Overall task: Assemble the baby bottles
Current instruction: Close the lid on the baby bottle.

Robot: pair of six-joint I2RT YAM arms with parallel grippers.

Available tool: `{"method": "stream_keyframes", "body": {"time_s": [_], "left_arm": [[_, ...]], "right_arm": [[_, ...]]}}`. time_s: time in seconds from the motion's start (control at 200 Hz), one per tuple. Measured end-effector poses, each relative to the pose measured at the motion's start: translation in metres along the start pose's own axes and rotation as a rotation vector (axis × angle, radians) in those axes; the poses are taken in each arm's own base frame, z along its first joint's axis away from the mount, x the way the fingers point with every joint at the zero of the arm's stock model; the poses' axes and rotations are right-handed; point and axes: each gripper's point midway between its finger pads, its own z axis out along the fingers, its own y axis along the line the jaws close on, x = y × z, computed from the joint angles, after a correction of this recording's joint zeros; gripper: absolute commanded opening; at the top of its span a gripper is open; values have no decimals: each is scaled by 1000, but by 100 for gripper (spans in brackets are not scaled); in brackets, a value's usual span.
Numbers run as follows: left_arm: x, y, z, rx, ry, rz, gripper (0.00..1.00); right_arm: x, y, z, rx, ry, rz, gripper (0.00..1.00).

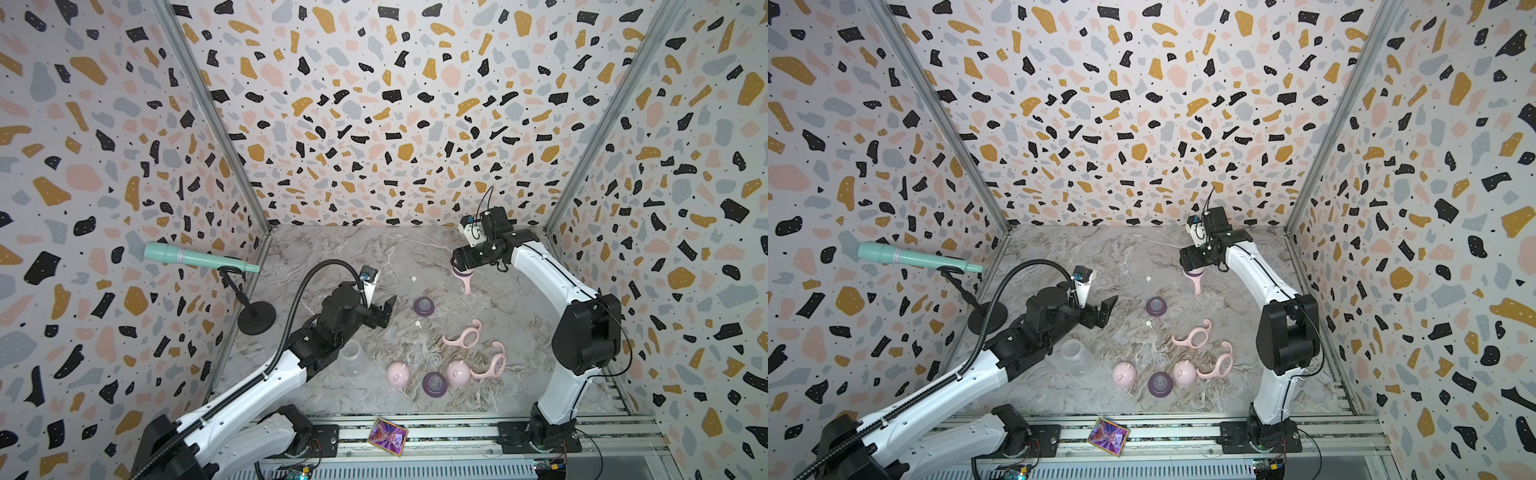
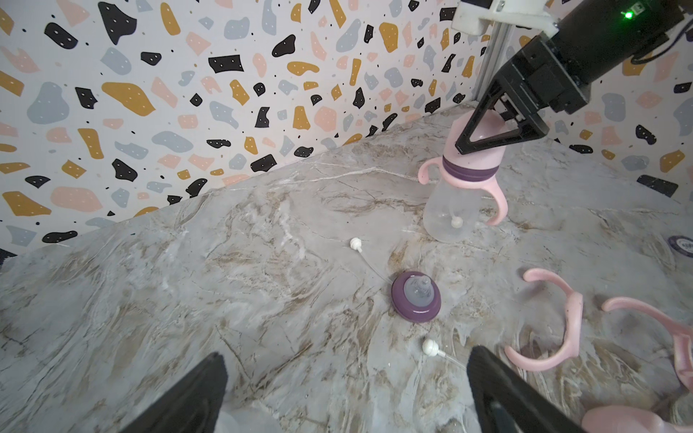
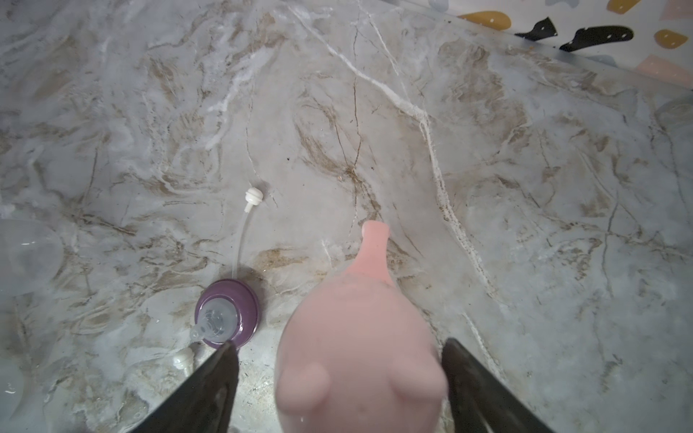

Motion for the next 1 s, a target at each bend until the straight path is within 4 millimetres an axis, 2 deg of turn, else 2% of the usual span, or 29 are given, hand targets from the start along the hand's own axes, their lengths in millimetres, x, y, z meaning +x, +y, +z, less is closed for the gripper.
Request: {"method": "stream_keyframes", "body": {"time_s": [0.08, 0.19, 0.265, 0.345, 0.451, 0.626, 0.811, 1.001], "left_arm": [[-15, -2, 17, -12, -10, -30, 94], [-42, -6, 46, -26, -38, -85, 86], [-63, -10, 68, -31, -66, -136, 81], [-85, -15, 92, -34, -94, -185, 76], [-107, -29, 124, -23, -116, -230, 72], [-130, -73, 168, 12, -112, -237, 67], [-121, -117, 197, 28, -56, -228, 63], [-101, -139, 214, 4, 4, -215, 60]], "right_arm": [[-11, -3, -17, -30, -65, 11, 87], [-32, -15, -54, -59, -206, 30, 85], [-43, -23, -76, -64, -304, 41, 75], [-49, -28, -89, -79, -382, 56, 67], [-51, -24, -83, -126, -424, 64, 60], [-39, -19, -61, -186, -417, 95, 52], [-34, -18, -51, -193, -429, 106, 43], [-29, -18, -44, -184, -431, 115, 40]]}}
